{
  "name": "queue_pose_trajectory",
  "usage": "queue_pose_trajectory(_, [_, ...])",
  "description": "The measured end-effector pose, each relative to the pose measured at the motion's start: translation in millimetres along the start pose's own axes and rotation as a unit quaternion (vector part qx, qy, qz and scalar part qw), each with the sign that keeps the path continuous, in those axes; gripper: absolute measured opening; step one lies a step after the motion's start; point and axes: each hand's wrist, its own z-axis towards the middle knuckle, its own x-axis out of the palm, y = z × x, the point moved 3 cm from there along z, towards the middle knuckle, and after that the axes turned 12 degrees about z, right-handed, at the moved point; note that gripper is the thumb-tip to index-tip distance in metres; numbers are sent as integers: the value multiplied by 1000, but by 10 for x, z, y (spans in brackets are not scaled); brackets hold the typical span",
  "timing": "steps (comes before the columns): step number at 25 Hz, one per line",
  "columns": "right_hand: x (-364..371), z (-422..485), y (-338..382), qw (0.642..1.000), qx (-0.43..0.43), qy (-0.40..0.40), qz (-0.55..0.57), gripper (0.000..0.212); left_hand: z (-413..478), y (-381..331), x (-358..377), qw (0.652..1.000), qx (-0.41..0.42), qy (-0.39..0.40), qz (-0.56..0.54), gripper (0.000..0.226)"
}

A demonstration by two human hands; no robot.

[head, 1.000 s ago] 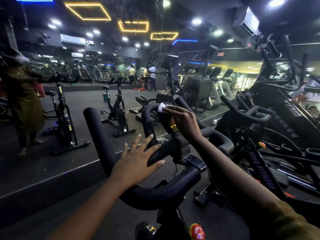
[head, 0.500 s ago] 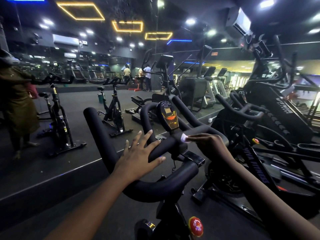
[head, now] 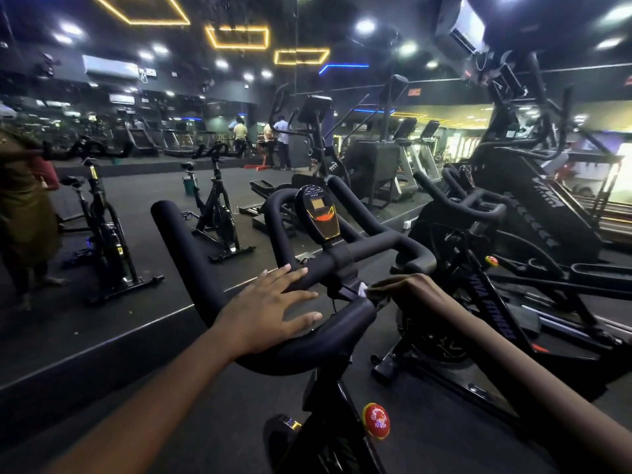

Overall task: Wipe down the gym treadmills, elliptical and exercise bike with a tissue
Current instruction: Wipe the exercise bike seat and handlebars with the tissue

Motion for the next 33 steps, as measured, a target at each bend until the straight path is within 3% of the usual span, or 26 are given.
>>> queue_pose_trajectory(3, [-183, -123, 26, 1000, 5, -6, 8, 38, -5, -7, -11, 1000, -1, -4, 2, 120])
queue_pose_trajectory(6, [-127, 126, 36, 995, 25, -75, 67, 42, 2, 7, -14, 1000, -3, -6, 7, 120])
queue_pose_trajectory(11, [185, 332, -136, 995, 60, -10, 83, 26, -8, 8, -24, 1000, 4, 5, 13, 117])
queue_pose_trajectory(16, [-44, -125, 52, 978, 73, -35, 194, 40, -20, -18, -51, 1000, 3, 5, 14, 95])
queue_pose_trajectory(22, [-210, 10, 7, 991, 58, -77, 93, 38, -14, -5, -36, 1000, 2, 3, 3, 106])
queue_pose_trajectory(26, [53, 205, 52, 983, 138, -40, 118, 33, -10, 20, -21, 1000, 0, 6, 1, 120])
queue_pose_trajectory(29, [62, -24, 162, 978, 174, -83, 75, 48, -18, 3, -35, 1000, 6, 18, -7, 101])
queue_pose_trajectory(33, [90, -220, 513, 965, 201, -155, 62, 42, -17, 17, -41, 1000, 20, 17, -5, 67])
